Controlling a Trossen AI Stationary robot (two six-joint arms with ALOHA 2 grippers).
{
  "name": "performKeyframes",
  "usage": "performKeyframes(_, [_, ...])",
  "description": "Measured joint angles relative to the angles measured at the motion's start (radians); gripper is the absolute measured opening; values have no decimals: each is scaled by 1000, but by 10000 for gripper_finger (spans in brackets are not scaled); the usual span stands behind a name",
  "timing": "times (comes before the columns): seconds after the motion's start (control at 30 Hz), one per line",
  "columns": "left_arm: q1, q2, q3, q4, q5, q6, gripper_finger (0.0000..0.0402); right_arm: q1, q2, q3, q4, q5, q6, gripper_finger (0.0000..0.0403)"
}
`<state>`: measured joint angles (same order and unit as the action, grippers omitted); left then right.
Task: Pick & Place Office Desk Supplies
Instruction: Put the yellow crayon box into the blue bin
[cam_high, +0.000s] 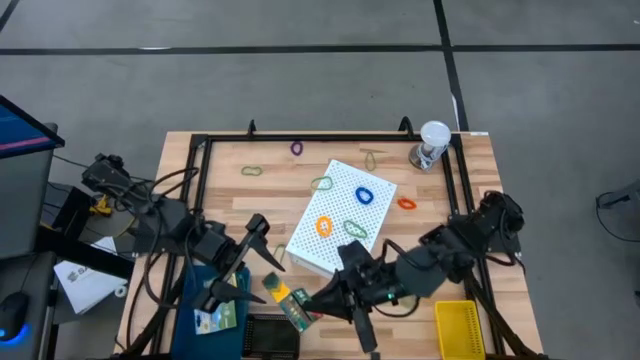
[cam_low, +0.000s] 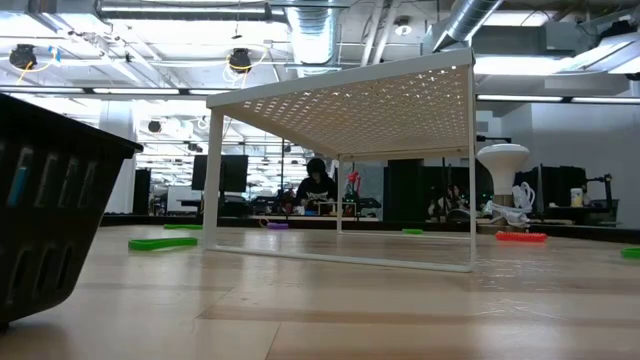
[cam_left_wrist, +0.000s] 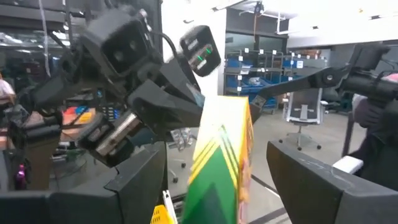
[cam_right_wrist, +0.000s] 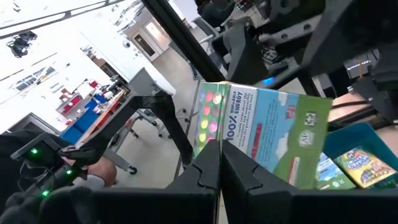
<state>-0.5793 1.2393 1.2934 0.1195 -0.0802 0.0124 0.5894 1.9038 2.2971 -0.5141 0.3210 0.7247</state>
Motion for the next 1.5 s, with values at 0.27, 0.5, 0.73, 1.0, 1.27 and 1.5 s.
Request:
performKeyframes(0.27, [28, 7, 0, -11, 33, -41, 276, -49, 0, 0, 5, -93, -3, 0])
performKeyframes(0.5, [53, 16, 0, -15, 97, -72, 276, -79, 0, 0, 44, -141, -28, 0])
performKeyframes(0.73, [63, 20, 0, -32, 186, -100, 276, -89, 0, -1, 47, -141, -50, 0])
performKeyframes(1.0, [63, 14, 0, -32, 186, -100, 249, -89, 0, 0, 45, -135, -56, 0])
performKeyframes(1.27, [62, 14, 0, -33, 186, -107, 169, -89, 0, 0, 52, -112, -71, 0])
performKeyframes(1.5, [62, 14, 0, -32, 186, -108, 102, -88, 0, 0, 53, -112, -79, 0])
